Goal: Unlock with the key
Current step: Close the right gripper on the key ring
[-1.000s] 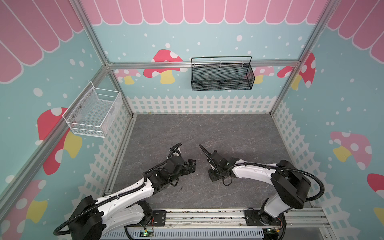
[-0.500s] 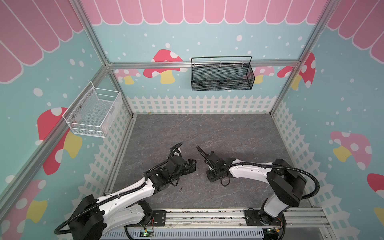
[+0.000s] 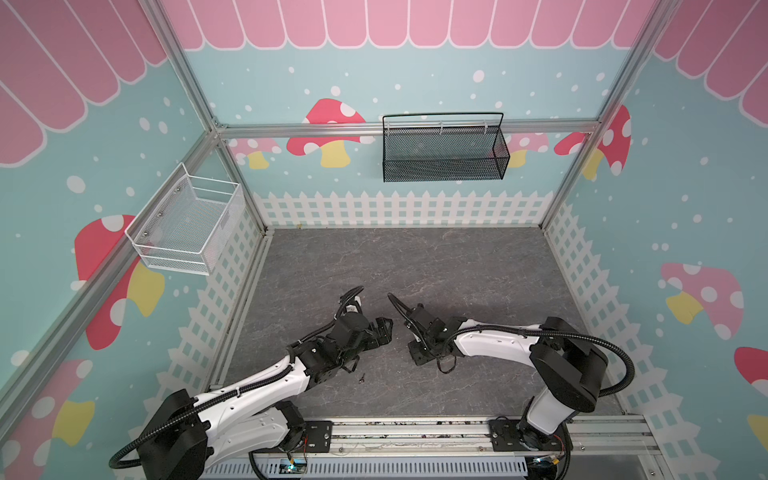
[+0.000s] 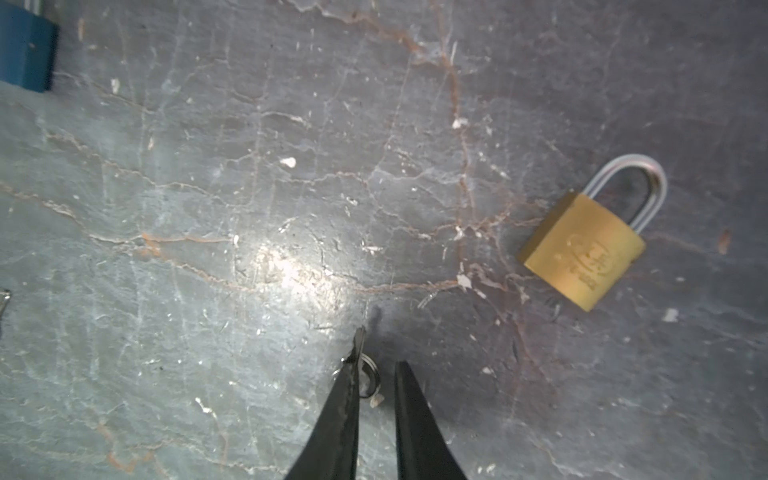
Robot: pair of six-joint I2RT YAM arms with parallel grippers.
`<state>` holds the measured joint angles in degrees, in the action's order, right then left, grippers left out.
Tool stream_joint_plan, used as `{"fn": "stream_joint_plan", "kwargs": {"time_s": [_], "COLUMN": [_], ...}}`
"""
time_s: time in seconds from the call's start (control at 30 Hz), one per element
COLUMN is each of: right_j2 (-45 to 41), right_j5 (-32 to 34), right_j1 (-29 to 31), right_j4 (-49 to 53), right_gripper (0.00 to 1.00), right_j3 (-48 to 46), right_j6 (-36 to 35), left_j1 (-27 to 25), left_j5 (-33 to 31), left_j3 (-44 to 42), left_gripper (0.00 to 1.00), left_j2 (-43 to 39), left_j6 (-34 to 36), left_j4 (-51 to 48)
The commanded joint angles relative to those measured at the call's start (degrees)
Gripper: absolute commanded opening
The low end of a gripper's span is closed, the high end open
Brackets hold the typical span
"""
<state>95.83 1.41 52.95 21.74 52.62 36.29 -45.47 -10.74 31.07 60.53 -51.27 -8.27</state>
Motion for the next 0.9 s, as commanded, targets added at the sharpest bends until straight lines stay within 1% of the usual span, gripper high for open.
{"fn": "stream_joint_plan", "kwargs": {"time_s": [0.0,0.33,0.67,0.87], "right_j2": [0.9,0.34,-1.67,-3.25], "right_j5": [-0.93,-0.27,1.04,2.37], "right_j1": [0.43,0.43,0.41,0.43], "right_j4": [0.68,0.25,-0.38,-0.24], "right_gripper": [0.15,0.09,0.0,0.0], "right_j3": [-0.23,0.1,0.22,-0.21], "right_j6": [1.25,1.92,1.58,1.16], "left_j1": [-0.3,-0.23,-0.25,-0.25], "left_j5": [-0.88,-1.35,-0.91,0.39], "left_j3": [-1.04,-1.78,-1.48,-2.08], "left_gripper": [1.0,1.0,1.0,1.0], "left_j2": [-1.35,-2.27,-2.31,-2.07], "left_j6": [-1.6,-2.17,-3.39,-6.33], "left_j4": [0.66,0.69,0.74,1.99]}}
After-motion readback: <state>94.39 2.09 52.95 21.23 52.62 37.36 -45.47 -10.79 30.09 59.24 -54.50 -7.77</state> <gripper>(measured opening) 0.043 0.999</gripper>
